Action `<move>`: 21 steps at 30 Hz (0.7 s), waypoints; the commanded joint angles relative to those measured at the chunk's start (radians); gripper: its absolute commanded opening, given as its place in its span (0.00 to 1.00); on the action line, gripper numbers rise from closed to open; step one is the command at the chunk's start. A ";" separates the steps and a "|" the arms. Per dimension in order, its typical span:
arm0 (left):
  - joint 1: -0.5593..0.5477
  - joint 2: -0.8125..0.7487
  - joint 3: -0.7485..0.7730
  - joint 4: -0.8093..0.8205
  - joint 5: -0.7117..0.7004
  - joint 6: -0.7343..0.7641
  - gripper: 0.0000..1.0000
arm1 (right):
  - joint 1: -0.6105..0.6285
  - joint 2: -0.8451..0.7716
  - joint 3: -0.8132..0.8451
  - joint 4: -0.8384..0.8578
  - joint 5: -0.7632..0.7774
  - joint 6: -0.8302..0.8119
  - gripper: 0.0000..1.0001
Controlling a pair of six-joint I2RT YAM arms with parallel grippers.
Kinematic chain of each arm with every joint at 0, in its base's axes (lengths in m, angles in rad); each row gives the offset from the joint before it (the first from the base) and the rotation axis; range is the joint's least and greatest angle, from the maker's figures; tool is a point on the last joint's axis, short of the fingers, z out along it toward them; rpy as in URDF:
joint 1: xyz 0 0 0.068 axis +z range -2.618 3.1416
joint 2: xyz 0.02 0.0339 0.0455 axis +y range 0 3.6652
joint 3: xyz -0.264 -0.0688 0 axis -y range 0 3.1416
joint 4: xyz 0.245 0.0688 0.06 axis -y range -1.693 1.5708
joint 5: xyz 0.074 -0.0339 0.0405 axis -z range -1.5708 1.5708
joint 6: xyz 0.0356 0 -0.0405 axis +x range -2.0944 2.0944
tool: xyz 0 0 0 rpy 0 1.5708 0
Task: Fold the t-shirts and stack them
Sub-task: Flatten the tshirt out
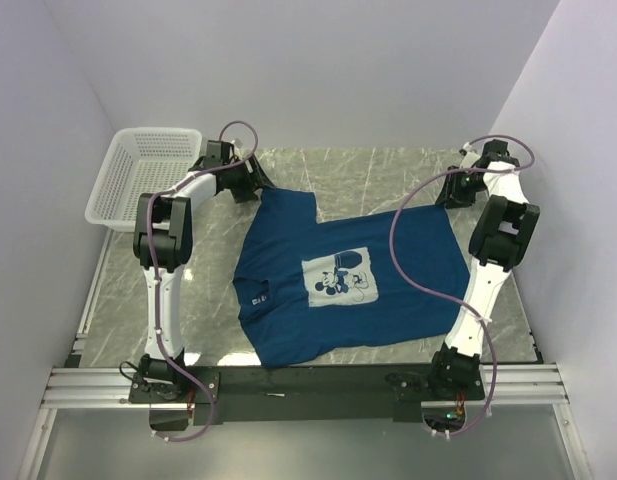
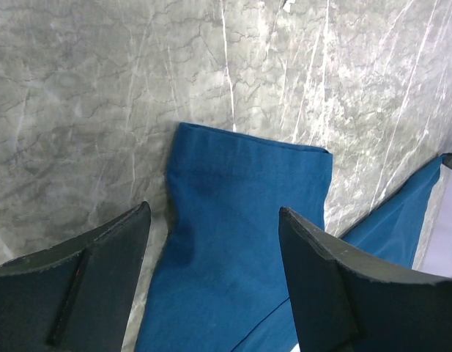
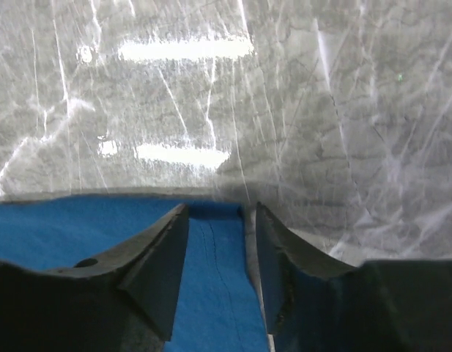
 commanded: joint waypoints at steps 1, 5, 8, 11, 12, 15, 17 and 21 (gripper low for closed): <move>0.002 -0.058 -0.012 -0.021 0.008 0.039 0.77 | 0.010 0.019 0.059 -0.068 -0.022 -0.021 0.47; 0.006 -0.083 -0.025 -0.038 -0.001 0.054 0.76 | 0.010 0.024 0.071 -0.081 -0.031 -0.035 0.32; 0.009 -0.106 -0.045 -0.041 -0.005 0.066 0.76 | 0.008 0.038 0.096 -0.115 -0.049 -0.054 0.26; 0.016 -0.132 -0.067 -0.041 -0.007 0.075 0.76 | 0.008 0.038 0.093 -0.123 -0.057 -0.063 0.22; 0.021 -0.141 -0.071 -0.039 -0.012 0.076 0.77 | 0.010 0.036 0.091 -0.121 -0.056 -0.063 0.20; 0.030 -0.161 -0.082 -0.039 -0.013 0.082 0.76 | 0.008 0.033 0.093 -0.110 -0.048 -0.061 0.14; 0.030 -0.161 -0.079 -0.050 -0.009 0.091 0.77 | 0.008 0.031 0.097 -0.100 -0.040 -0.060 0.11; 0.030 -0.120 -0.042 -0.093 0.010 0.114 0.76 | 0.008 0.035 0.119 -0.092 -0.042 -0.055 0.05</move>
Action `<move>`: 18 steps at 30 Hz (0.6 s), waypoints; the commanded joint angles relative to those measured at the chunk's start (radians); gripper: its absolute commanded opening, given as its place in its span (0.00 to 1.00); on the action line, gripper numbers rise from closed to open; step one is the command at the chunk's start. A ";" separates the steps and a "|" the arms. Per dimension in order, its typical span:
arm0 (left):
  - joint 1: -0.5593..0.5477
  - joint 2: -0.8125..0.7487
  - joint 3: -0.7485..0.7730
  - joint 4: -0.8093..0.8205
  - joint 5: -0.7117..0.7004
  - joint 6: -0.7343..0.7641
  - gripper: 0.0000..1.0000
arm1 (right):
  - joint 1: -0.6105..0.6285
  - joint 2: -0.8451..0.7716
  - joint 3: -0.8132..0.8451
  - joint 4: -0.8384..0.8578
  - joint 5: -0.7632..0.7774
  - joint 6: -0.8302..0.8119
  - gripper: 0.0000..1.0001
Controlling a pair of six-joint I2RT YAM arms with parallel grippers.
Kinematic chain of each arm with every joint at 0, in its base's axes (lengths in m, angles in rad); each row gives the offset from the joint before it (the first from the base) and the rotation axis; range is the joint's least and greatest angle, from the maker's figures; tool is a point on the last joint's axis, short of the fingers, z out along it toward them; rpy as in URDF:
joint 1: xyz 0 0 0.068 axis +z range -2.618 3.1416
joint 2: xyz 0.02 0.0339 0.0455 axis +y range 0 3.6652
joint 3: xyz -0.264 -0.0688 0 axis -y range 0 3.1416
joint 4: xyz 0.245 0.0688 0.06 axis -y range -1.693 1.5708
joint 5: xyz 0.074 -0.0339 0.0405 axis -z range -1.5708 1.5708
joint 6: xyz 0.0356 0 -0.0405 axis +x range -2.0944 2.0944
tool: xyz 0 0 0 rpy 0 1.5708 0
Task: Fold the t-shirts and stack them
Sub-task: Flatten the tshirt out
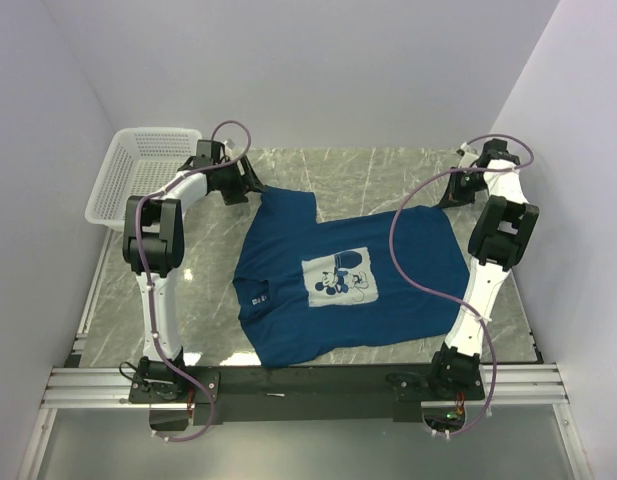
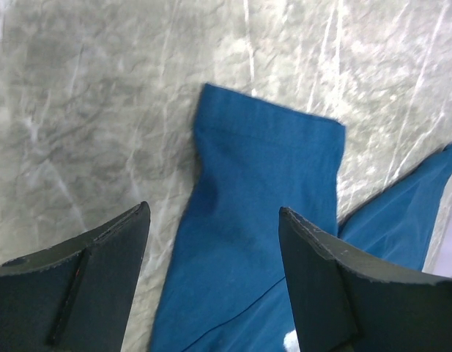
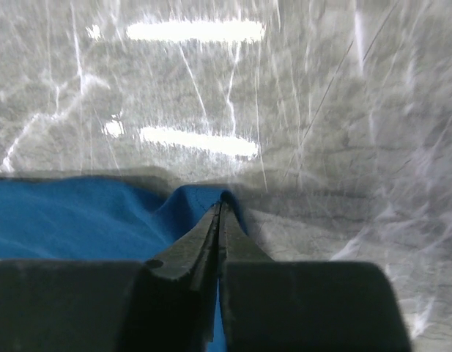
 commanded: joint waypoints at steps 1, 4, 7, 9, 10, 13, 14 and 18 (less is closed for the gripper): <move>0.001 -0.013 0.044 -0.040 0.025 0.047 0.76 | 0.004 0.004 0.060 0.012 -0.013 -0.007 0.00; 0.001 0.014 0.064 -0.043 0.028 0.044 0.76 | 0.003 -0.032 0.034 0.042 -0.056 -0.014 0.00; 0.001 0.022 0.078 -0.035 0.039 0.036 0.76 | 0.001 -0.087 -0.020 0.082 -0.103 -0.028 0.00; -0.001 0.034 0.098 -0.040 0.039 0.035 0.76 | -0.003 -0.111 -0.045 0.099 -0.126 -0.025 0.00; -0.001 0.039 0.105 -0.046 0.042 0.035 0.76 | -0.005 -0.129 -0.049 0.110 -0.146 -0.024 0.00; -0.002 0.069 0.134 -0.058 0.039 0.033 0.74 | -0.011 -0.146 -0.059 0.127 -0.162 -0.014 0.00; -0.001 0.074 0.144 -0.060 0.042 0.033 0.74 | -0.013 -0.146 -0.059 0.128 -0.163 -0.011 0.00; -0.004 0.086 0.142 -0.057 0.045 0.033 0.73 | -0.014 -0.140 -0.054 0.131 -0.130 -0.002 0.00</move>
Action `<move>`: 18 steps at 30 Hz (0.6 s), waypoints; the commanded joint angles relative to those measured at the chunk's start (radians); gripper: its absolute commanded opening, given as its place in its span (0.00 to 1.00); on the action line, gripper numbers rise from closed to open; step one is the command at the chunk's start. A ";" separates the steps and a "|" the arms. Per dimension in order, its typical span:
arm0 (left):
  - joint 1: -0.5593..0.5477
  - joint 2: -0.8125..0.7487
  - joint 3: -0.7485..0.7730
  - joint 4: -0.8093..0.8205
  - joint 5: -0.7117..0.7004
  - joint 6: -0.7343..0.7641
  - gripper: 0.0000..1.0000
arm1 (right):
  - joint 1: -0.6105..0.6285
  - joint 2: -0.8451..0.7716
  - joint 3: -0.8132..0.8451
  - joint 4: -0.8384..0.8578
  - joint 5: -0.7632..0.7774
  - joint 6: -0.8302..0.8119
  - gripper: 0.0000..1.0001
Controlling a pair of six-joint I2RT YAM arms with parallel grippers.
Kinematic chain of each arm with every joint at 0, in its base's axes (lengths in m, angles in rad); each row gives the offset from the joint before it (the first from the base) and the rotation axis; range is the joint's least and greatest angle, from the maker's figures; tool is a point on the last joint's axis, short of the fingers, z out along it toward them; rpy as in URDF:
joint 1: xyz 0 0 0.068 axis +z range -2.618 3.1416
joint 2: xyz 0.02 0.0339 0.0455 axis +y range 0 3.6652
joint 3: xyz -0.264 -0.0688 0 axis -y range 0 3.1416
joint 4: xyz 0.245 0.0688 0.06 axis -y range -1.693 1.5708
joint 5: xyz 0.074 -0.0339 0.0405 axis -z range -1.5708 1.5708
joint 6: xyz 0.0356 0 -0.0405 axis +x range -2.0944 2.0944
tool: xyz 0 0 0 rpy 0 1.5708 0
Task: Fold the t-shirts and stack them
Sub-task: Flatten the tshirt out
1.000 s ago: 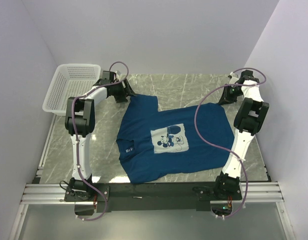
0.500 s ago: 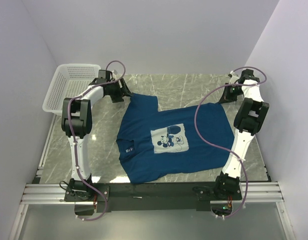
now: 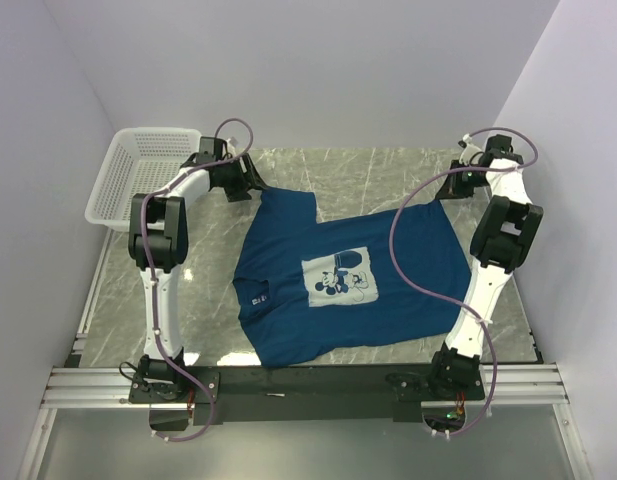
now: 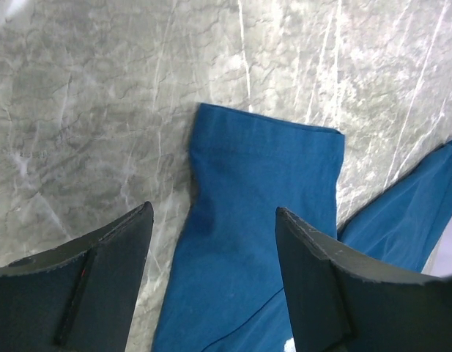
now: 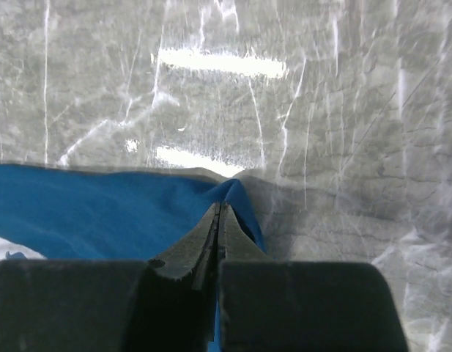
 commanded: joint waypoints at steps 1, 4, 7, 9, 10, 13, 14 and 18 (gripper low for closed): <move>-0.005 0.015 0.034 0.000 0.023 0.015 0.73 | -0.010 -0.065 0.008 0.032 0.005 0.009 0.00; -0.005 0.013 0.022 0.008 0.021 0.015 0.73 | -0.008 -0.032 0.050 0.007 0.062 0.014 0.03; -0.005 0.012 0.017 0.011 0.021 0.015 0.73 | -0.007 -0.024 0.059 0.019 0.142 0.020 0.20; -0.005 0.009 0.017 0.010 0.021 0.017 0.73 | -0.007 -0.027 0.050 0.028 0.172 0.019 0.30; -0.005 0.008 0.017 0.011 0.023 0.017 0.73 | -0.007 -0.033 0.044 0.037 0.179 0.016 0.40; -0.005 0.005 0.017 0.011 0.025 0.017 0.73 | -0.007 -0.045 0.027 0.047 0.189 0.009 0.54; -0.005 0.004 0.017 0.014 0.025 0.015 0.73 | -0.007 -0.044 0.028 0.044 0.189 0.008 0.56; -0.005 -0.001 0.009 0.019 0.028 0.013 0.73 | 0.003 -0.007 0.062 0.001 0.183 -0.006 0.61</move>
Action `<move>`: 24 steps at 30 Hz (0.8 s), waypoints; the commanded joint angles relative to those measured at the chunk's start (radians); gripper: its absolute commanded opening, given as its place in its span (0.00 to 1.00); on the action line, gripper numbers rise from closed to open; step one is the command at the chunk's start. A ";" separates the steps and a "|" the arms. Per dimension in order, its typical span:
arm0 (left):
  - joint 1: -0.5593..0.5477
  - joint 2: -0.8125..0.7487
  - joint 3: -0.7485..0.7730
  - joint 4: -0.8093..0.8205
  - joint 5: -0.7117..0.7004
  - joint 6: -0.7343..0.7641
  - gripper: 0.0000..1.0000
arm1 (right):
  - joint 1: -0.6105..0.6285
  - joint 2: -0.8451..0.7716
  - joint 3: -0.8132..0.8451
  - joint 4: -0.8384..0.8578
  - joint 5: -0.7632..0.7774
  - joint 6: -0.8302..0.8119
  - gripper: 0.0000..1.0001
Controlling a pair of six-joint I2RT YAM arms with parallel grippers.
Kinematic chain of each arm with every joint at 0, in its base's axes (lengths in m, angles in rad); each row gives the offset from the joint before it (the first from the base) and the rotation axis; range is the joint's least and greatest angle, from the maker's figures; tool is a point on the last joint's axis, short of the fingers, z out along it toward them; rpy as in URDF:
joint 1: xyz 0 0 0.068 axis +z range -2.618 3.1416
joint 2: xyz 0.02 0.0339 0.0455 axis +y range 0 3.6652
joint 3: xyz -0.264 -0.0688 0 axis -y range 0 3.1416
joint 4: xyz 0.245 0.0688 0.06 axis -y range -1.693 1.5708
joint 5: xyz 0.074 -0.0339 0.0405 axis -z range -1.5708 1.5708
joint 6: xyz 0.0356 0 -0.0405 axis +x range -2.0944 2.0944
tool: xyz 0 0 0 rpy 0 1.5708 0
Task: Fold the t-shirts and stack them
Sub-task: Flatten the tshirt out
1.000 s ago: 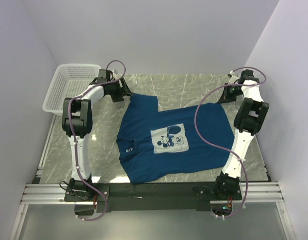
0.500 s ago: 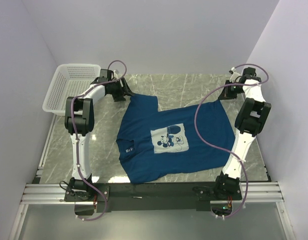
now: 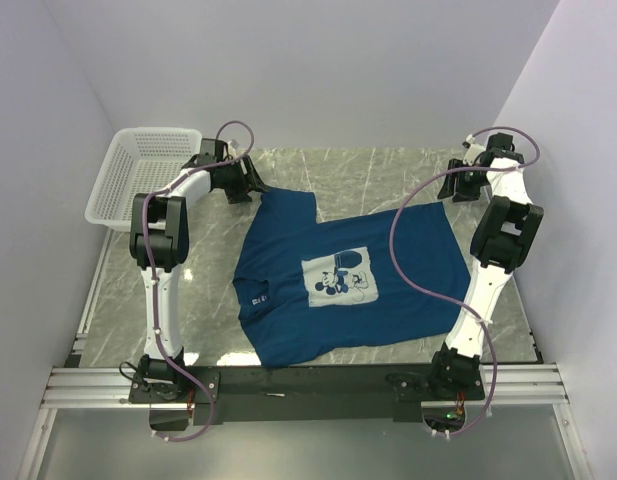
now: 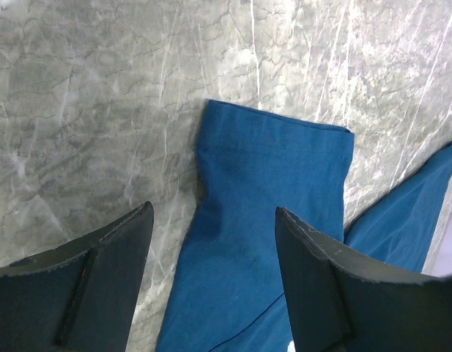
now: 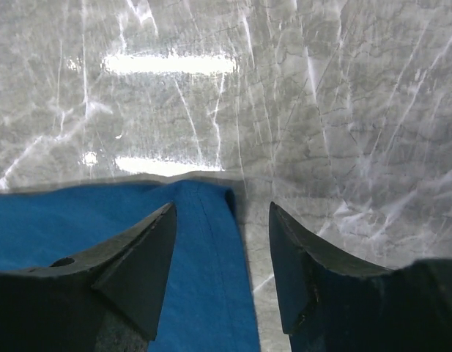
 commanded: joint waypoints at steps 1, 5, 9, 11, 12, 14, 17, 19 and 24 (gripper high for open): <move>-0.002 -0.020 0.006 0.020 0.026 0.012 0.73 | 0.007 0.016 0.053 -0.037 0.014 -0.030 0.61; -0.002 -0.025 -0.004 0.025 0.027 0.013 0.73 | 0.032 0.058 0.086 -0.088 0.017 -0.060 0.59; -0.002 -0.026 -0.011 0.025 0.029 0.017 0.73 | 0.041 0.079 0.096 -0.113 0.017 -0.073 0.53; -0.002 -0.026 -0.014 0.025 0.032 0.017 0.73 | 0.043 0.084 0.106 -0.130 0.017 -0.078 0.48; -0.002 -0.026 -0.014 0.026 0.032 0.017 0.73 | 0.043 0.085 0.107 -0.133 0.021 -0.083 0.47; -0.002 -0.025 -0.015 0.028 0.035 0.013 0.73 | 0.043 0.090 0.122 -0.151 0.025 -0.087 0.43; -0.002 -0.025 -0.018 0.036 0.041 0.009 0.73 | 0.043 0.101 0.138 -0.165 0.025 -0.095 0.33; -0.002 -0.025 -0.018 0.036 0.041 0.007 0.73 | 0.044 0.105 0.147 -0.165 0.023 -0.096 0.26; -0.003 -0.020 -0.009 0.025 0.043 0.016 0.73 | 0.043 0.107 0.149 -0.142 0.028 -0.084 0.00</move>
